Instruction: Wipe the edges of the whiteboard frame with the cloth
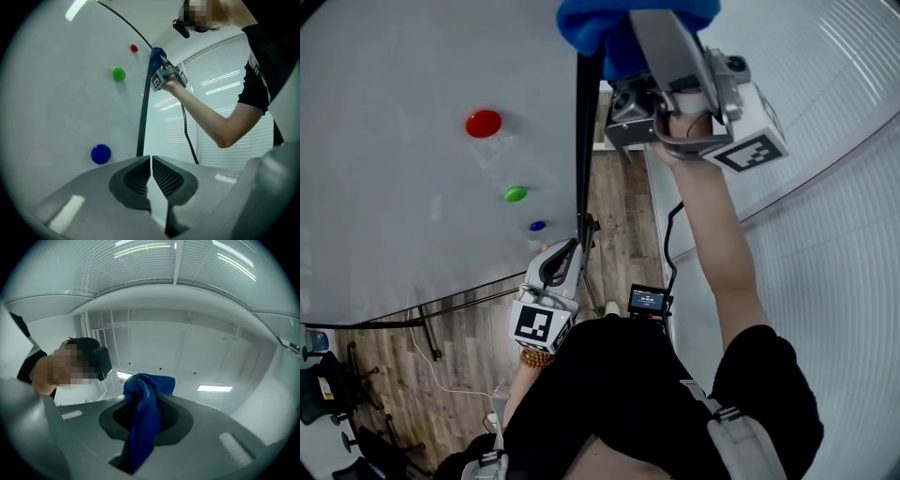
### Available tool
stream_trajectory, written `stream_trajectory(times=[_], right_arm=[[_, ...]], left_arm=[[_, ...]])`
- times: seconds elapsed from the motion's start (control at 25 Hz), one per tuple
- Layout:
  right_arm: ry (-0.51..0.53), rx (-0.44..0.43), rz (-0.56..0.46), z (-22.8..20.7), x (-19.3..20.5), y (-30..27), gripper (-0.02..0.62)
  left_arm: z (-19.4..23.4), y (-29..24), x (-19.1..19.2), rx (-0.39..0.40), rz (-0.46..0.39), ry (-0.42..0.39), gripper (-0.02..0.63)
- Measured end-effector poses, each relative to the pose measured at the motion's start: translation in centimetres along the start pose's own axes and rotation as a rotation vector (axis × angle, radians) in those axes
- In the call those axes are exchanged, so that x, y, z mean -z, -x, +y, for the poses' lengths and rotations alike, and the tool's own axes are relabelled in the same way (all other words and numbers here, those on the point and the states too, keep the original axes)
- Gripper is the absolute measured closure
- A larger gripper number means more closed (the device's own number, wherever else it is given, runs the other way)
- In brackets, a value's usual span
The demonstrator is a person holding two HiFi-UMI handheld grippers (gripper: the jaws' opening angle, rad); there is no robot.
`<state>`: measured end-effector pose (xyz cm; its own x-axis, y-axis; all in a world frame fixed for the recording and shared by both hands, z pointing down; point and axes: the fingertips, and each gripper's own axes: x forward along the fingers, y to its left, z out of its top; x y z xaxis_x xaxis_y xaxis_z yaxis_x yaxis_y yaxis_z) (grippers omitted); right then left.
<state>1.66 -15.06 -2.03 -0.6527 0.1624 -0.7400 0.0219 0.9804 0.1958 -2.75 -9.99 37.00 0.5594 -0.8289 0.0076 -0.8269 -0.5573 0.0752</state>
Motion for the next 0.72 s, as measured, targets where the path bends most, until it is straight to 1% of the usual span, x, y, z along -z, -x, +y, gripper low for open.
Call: stream_trajectory(times=[0.48,0.72], right_arm=[[-0.023,0.013,-0.007,1.0,3.6,3.5,0.512],[-0.033,0.012,-0.004,0.9,3.6,3.3,0.512]], left_arm=[[0.7,0.3,3.5,-0.002,0.008,-0.004,0.605],[0.6,0.2,2.8,0.003,0.009,-0.003,0.605]])
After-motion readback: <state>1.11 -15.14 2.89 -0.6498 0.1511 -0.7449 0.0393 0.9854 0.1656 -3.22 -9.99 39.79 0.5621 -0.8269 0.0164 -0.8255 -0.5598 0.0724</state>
